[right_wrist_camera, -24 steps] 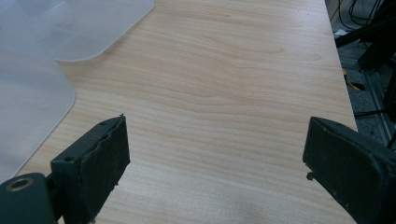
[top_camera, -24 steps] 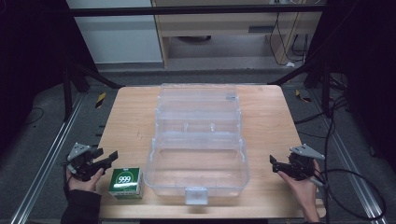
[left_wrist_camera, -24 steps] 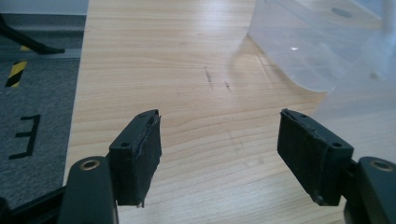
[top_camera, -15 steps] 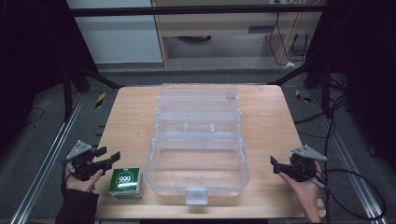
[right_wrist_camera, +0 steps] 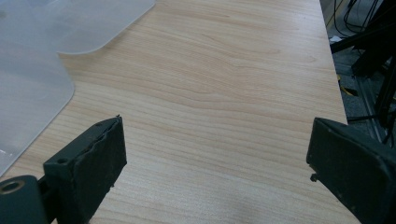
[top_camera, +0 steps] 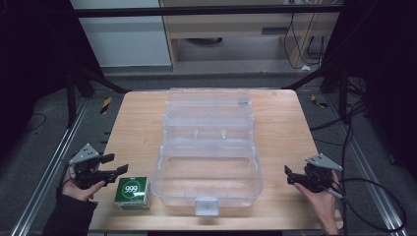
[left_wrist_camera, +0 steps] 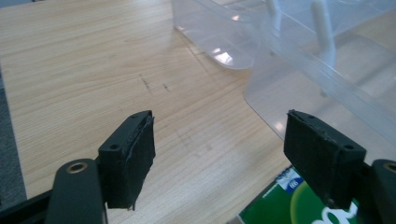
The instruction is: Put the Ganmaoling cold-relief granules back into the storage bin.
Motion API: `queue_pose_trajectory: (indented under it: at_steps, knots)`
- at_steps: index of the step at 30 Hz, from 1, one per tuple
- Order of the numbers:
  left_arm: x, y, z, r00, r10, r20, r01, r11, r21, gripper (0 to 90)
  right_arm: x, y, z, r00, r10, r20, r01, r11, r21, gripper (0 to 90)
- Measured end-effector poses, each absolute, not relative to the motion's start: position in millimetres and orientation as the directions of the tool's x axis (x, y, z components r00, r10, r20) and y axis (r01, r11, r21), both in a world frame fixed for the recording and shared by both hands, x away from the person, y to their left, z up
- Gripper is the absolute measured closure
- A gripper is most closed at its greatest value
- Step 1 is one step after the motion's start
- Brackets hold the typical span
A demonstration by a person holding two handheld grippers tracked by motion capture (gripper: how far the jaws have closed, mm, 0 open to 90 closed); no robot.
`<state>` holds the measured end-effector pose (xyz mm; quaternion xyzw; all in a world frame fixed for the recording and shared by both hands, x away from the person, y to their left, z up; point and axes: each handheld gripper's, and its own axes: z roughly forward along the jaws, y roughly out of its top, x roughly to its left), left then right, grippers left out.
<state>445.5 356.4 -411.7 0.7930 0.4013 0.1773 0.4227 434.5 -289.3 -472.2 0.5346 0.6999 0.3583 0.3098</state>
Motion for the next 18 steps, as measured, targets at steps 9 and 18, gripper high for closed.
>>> queue_pose_trajectory:
  at_steps: [9, 18]
  knots:
    - [446, 352, -396, 0.711, 0.703, -0.015, 0.458, -0.447, 0.769, 20.4, 434, -291, -472, -0.248, 0.967, -0.060, 0.517, 0.184, 0.836, 5.9]
    - [448, 340, -382, 0.810, 0.586, 0.025, 0.395, -0.577, 0.715, 18.5, 434, -291, -474, -0.260, 0.962, -0.086, 0.524, 0.215, 0.824, 6.1]
